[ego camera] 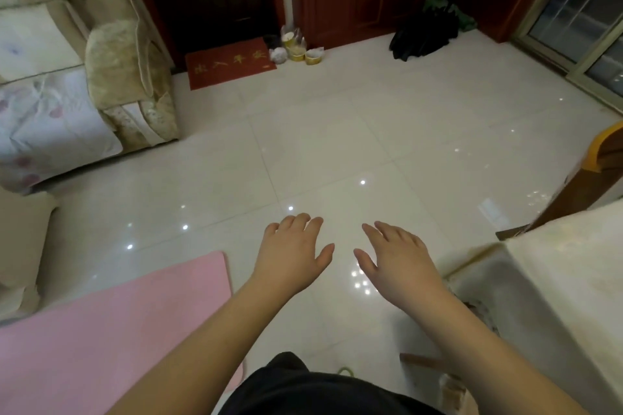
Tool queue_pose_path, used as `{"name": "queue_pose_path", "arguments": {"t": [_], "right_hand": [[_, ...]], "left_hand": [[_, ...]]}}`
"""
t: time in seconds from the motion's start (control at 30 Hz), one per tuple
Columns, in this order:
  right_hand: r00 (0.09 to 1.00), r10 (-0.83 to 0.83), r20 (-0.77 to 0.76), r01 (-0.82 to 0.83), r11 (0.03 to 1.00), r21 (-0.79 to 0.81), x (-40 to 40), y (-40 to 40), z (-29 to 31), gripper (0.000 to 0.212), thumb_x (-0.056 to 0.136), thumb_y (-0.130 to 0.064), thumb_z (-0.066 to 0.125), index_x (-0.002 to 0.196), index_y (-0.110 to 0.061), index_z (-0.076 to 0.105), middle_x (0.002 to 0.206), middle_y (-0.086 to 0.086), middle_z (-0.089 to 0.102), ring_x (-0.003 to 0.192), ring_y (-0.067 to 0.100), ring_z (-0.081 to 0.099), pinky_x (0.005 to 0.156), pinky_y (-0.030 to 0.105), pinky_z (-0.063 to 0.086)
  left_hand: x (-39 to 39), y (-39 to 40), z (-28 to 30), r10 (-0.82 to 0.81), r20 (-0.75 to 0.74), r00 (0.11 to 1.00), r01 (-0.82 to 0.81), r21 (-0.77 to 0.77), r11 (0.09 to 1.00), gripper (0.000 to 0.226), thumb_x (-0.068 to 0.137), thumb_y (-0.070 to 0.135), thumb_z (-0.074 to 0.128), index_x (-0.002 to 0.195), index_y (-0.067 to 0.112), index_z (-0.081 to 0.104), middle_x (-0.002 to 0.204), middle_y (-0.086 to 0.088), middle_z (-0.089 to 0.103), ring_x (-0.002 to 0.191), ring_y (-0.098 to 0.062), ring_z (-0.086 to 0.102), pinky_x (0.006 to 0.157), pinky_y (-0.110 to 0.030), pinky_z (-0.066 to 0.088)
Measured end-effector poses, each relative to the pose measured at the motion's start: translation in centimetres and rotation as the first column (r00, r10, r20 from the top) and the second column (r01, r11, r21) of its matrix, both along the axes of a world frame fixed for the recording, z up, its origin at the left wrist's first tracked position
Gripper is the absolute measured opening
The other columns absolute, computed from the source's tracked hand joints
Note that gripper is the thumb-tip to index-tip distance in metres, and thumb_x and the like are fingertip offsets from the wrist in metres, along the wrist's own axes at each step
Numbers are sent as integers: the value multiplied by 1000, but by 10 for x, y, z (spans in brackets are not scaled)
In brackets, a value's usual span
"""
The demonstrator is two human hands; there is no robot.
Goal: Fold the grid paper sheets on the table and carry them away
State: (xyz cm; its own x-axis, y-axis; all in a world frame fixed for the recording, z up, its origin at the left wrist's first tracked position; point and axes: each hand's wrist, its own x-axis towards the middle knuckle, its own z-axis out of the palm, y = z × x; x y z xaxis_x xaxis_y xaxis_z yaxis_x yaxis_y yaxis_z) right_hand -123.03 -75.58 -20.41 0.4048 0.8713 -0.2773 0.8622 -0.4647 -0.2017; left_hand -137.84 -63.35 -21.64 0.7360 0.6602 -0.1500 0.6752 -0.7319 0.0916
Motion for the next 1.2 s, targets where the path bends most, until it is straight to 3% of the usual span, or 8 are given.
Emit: {"name": "queue_pose_path", "arguments": {"t": [0.3,0.43,0.5,0.6,0.7,1.2], "right_hand": [[995,-65,72,64,998,10,63,123,-6,56,101,-45,38,151,-19,33,156,6,36,142,26,34,115,40,25],[984,-145,103,145,989,5,86,171,0,54,91,-43,50,137,-15,55,134,11,61,121,30,59,100,45,47],[972,-201,124,201,980,12,100,189,4,56,88,-45,46,134,-15,59,129,10,64,116,30,62,96,45,50],[966,-237,100,240,971,-9,125,209,11,56,99,-44,37,149,-18,38,151,8,44,138,26,42,113,43,31],[961,-255,103,258,966,-15,154,223,15,58,102,-45,31,155,-22,20,160,3,26,146,22,24,118,38,18],[829,-558,-24,558,830,-5,389,221,-2,57,102,-45,30,155,-25,19,161,1,23,147,20,21,117,35,17]], "left_hand": [[82,135,-7,-111,66,992,113,-27,993,55,98,56,32,145,28,39,149,5,41,136,-17,39,109,-36,29],[111,210,-4,-199,90,976,207,-96,974,51,98,52,37,143,29,42,147,8,44,135,-15,39,109,-35,28],[130,241,-1,-247,91,965,254,-75,964,50,98,52,38,142,30,43,145,9,45,135,-13,39,109,-34,28],[168,269,2,-324,93,942,330,-58,942,51,97,52,40,142,29,44,145,7,46,134,-16,41,108,-36,29],[207,279,-1,-388,91,917,395,-71,916,53,97,52,40,143,28,42,146,5,45,135,-17,40,108,-36,29],[481,285,-2,-612,39,790,613,-91,785,54,97,53,38,146,30,36,148,10,40,137,-13,35,109,-34,27]]}}
